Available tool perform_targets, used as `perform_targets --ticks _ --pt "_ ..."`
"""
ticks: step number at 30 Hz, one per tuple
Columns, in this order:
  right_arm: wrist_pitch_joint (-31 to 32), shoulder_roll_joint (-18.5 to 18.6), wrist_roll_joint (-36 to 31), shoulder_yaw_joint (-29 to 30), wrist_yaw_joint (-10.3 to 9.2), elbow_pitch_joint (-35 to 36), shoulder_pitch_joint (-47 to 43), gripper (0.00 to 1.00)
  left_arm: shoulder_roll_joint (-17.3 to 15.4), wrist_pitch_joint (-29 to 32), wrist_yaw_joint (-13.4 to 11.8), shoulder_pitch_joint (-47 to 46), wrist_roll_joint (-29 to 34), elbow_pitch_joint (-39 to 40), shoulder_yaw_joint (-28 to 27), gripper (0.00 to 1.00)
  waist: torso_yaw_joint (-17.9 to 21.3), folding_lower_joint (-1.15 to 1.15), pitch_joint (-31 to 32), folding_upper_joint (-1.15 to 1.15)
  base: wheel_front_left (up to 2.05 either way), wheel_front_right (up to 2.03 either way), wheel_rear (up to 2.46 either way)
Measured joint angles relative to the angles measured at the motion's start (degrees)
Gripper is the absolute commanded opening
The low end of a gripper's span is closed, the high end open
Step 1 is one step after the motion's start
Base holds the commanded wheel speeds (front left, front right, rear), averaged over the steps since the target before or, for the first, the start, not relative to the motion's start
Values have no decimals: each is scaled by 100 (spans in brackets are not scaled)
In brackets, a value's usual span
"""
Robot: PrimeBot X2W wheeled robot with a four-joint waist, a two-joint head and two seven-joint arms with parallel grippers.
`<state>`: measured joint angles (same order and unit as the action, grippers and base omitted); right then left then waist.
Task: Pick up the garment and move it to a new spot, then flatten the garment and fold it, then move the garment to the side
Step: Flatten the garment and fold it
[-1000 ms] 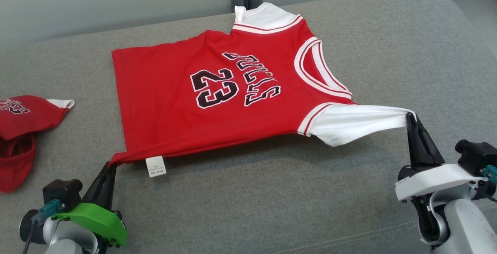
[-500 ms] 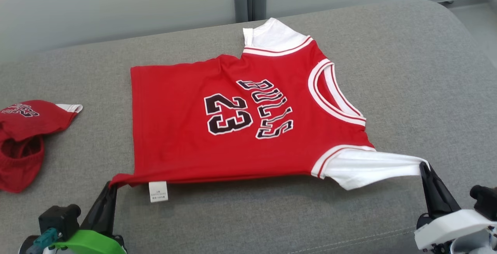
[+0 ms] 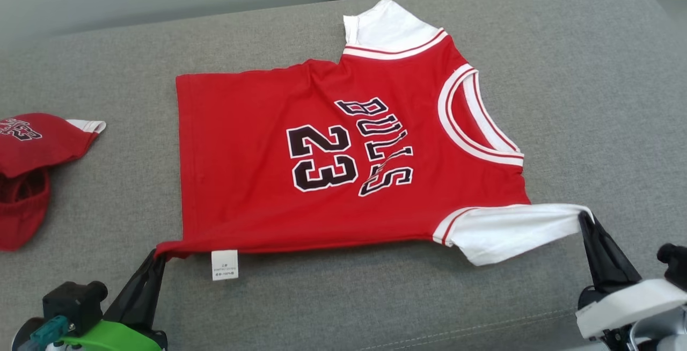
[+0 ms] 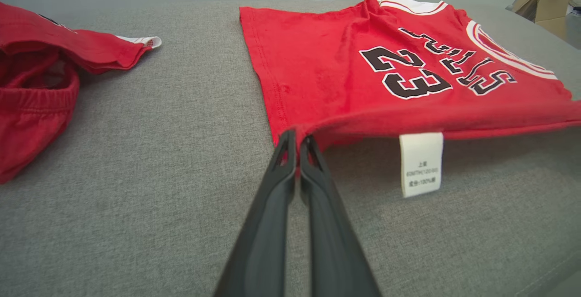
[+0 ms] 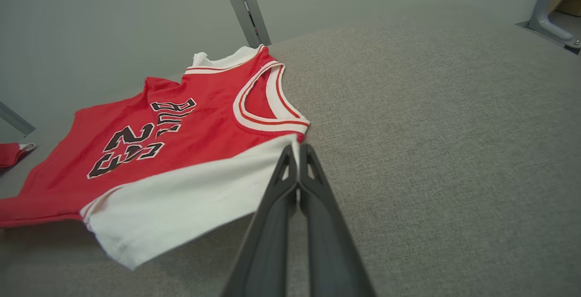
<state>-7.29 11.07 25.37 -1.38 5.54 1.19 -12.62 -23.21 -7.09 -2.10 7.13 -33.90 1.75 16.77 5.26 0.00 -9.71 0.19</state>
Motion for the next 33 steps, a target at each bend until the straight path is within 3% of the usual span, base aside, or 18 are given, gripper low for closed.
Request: perform_targets --ticks 4,15,33 --pt "442 160 -16 -320 46 207 502 0 -308 491 92 -280 62 517 178 0 24 0 -337 0 0 0 0" --pt "1127 557 46 -88 47 566 1651 0 -623 1232 260 -1077 81 982 191 0 21 0 -1059 0 0 0 0" --pt "1908 822 74 -135 -18 180 2710 0 -538 1822 311 -1995 -112 854 181 0 -239 0 -1612 0 0 0 0"
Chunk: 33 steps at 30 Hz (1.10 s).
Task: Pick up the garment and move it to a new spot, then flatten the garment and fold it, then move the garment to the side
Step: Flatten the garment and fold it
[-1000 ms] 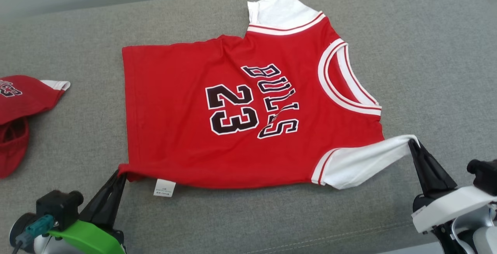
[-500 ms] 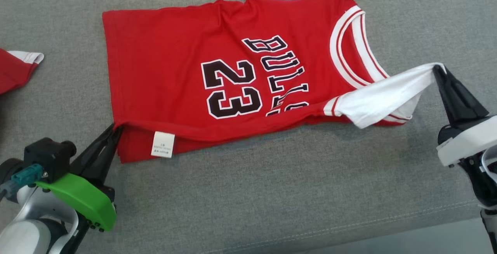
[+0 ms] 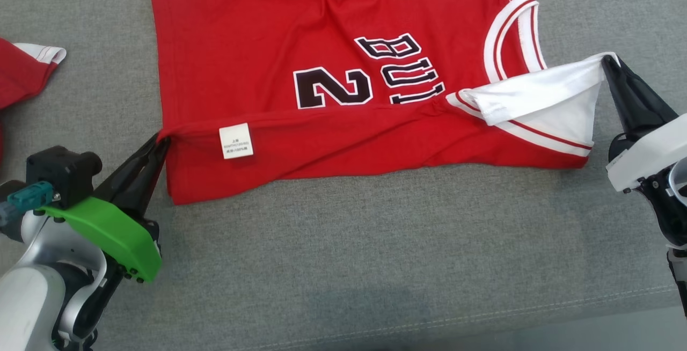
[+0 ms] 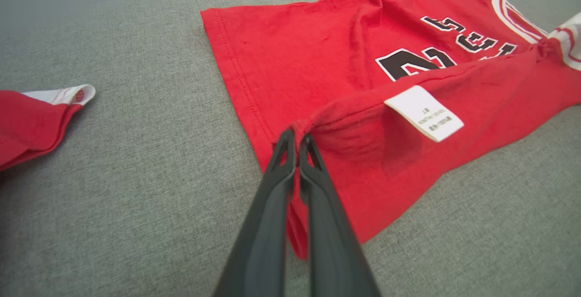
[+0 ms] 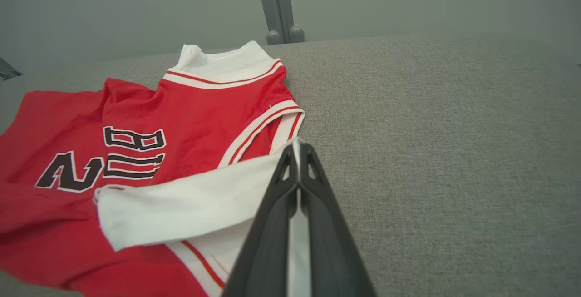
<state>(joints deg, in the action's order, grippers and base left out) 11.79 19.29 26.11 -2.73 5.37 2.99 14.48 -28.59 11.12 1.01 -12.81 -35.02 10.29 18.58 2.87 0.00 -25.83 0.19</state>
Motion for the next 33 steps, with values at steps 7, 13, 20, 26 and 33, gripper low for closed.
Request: perform_targets --ticks 7,13,20,26,33 --pt "145 1 -62 -148 1 -222 136 0 68 199 -2 -184 -12 -260 27 0 -29 0 -67 0 0 0 0" --pt "209 13 -151 -283 8 -343 308 0 87 255 -13 -279 -38 -460 9 0 -4 0 -106 0 0 0 0" --pt "236 9 -208 -370 10 -485 515 0 107 324 -71 -444 -37 -690 11 0 10 0 -152 0 0 0 0" --pt "216 3 -250 -446 14 -628 673 0 237 353 -76 -521 -38 -837 65 34 8 0 -165 0 0 0 0" --pt "21 -20 -455 -523 14 -829 780 72 319 352 -68 -618 -60 -1034 183 100 -1 0 -140 0 0 0 0"
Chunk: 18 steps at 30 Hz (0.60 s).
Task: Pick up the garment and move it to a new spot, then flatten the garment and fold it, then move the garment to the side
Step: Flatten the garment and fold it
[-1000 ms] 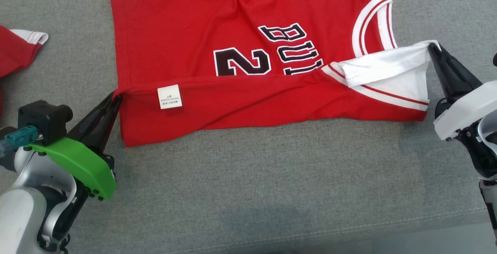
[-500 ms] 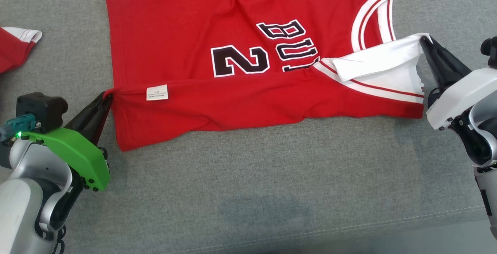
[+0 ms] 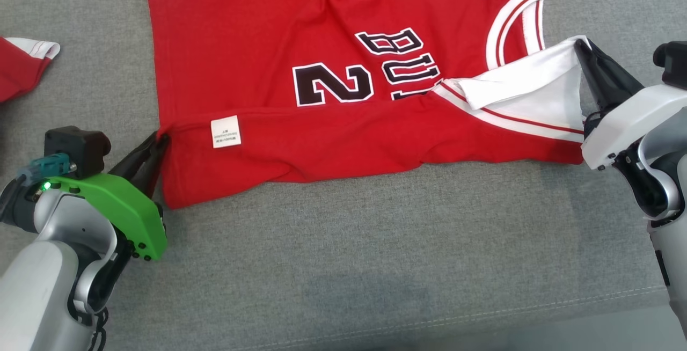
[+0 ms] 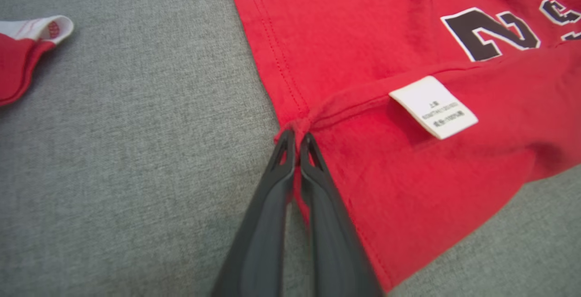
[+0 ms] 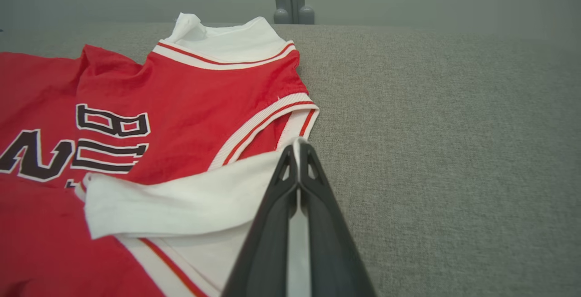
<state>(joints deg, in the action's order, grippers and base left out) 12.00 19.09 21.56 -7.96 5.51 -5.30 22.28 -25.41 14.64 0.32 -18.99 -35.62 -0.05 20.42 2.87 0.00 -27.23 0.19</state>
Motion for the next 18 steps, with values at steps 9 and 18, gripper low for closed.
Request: perform_targets --ticks 9,18 --pt "-386 -114 -148 -15 -13 -183 94 100 148 -62 -70 -4 3 -312 -8 100 -3 0 144 0 0 0 0" --pt "-782 -163 -155 4 -87 81 -320 100 493 -365 -328 261 -307 -162 -309 100 23 0 417 0 0 0 0"
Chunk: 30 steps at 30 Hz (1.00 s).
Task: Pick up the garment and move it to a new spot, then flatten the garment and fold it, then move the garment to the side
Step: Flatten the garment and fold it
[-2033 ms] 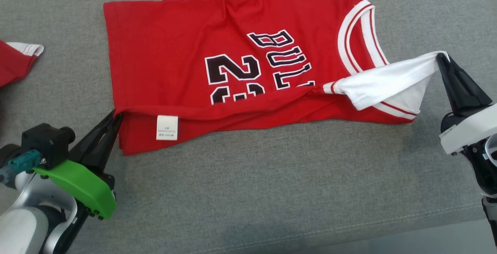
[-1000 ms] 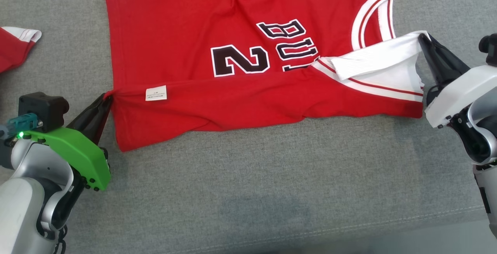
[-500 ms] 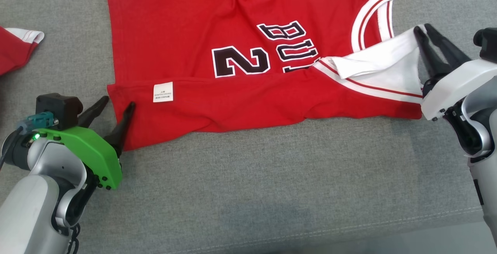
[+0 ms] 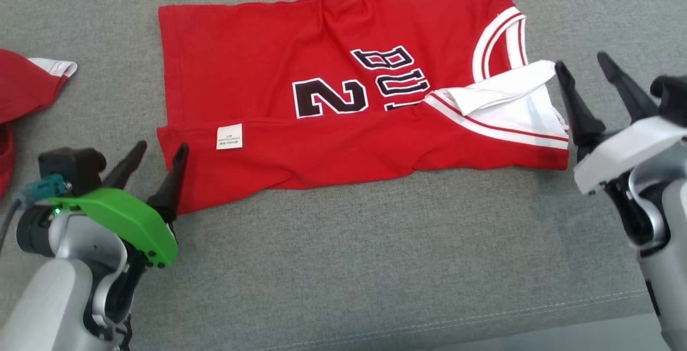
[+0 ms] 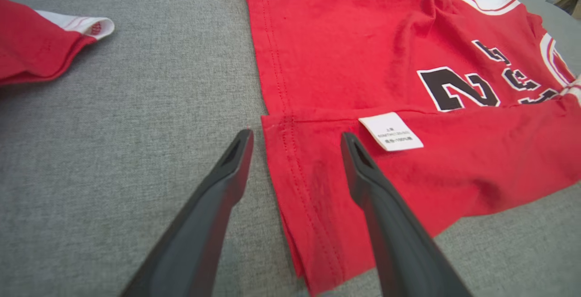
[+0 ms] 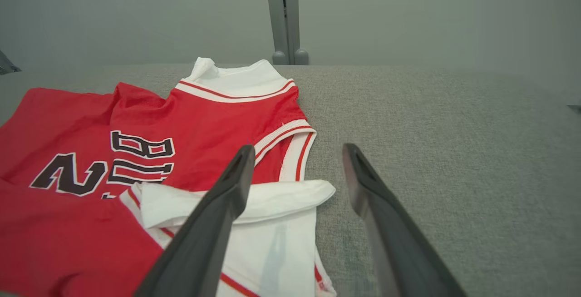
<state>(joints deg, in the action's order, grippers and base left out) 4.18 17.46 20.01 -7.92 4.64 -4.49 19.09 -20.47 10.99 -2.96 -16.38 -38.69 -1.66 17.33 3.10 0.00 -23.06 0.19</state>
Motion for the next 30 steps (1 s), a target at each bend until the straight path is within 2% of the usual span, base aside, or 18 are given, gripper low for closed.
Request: perform_targets --ticks 6,12,30 --pt "-89 -122 -29 5 -123 1 -709 100 124 -99 -64 383 -7 73 57 100 91 0 77 0 0 0 0" --pt "-164 -146 -4 51 -225 -74 -978 100 148 -104 -69 498 2 49 127 100 130 0 78 0 0 0 0" --pt "-215 -346 183 52 -224 -390 -1281 100 147 -32 -144 533 -7 80 123 100 128 0 -57 0 0 0 0"
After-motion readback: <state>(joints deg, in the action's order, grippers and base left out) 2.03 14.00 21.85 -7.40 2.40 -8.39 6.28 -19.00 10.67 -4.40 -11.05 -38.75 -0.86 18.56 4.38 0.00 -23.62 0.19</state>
